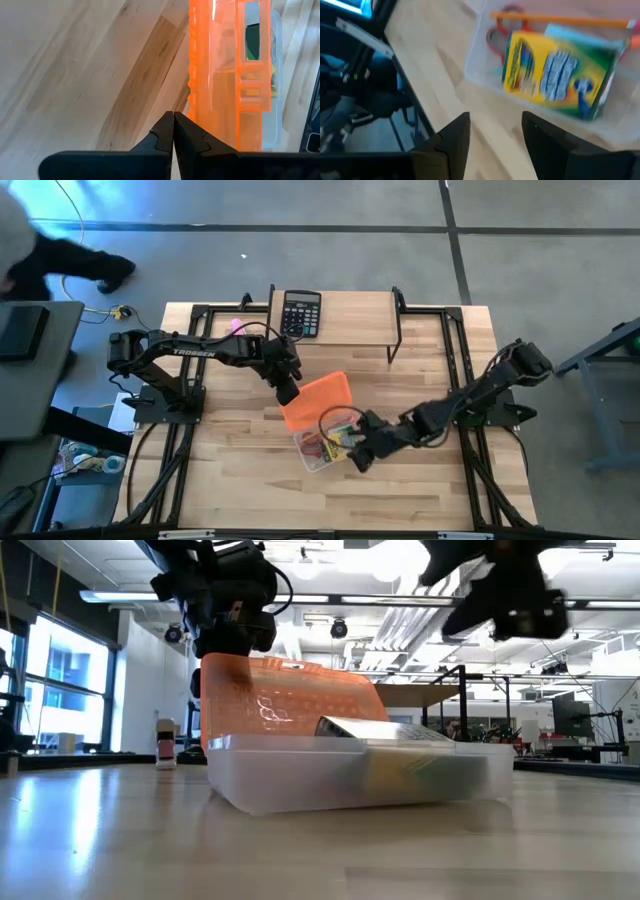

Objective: Pack school essentials
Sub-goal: Close the orange supply box

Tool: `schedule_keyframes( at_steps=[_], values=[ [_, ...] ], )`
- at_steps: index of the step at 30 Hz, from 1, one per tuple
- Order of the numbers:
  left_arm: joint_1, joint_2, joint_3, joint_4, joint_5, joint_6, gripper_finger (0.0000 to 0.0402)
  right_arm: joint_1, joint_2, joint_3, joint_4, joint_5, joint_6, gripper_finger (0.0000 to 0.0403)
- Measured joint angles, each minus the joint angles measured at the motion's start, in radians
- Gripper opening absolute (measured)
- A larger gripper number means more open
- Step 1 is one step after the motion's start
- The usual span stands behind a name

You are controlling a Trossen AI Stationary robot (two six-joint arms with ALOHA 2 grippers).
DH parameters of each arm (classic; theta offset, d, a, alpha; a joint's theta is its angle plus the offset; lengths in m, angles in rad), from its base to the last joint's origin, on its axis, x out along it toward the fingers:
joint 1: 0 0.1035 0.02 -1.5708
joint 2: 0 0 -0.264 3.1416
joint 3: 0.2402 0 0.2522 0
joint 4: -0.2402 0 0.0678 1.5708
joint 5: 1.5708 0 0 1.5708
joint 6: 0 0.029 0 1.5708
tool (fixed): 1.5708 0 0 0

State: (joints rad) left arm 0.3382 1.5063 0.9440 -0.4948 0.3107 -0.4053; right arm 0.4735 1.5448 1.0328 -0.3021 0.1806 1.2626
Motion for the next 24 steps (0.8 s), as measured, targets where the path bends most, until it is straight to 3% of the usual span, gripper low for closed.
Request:
schedule_keyframes(
  at_steps=[13, 24],
  values=[
    [0.0, 0.0, 0.0, 0.0, -0.004, 0.009, 0.0, 0.084, 0.172, 0.0, -0.03, 0.009, 0.067, 0.0169],
    [-0.001, 0.0, 0.0, 0.01, 0.0, 0.034, 0.0, 0.082, 0.275, 0.0, 0.009, 0.161, 0.076, 0.0169]
  ],
)
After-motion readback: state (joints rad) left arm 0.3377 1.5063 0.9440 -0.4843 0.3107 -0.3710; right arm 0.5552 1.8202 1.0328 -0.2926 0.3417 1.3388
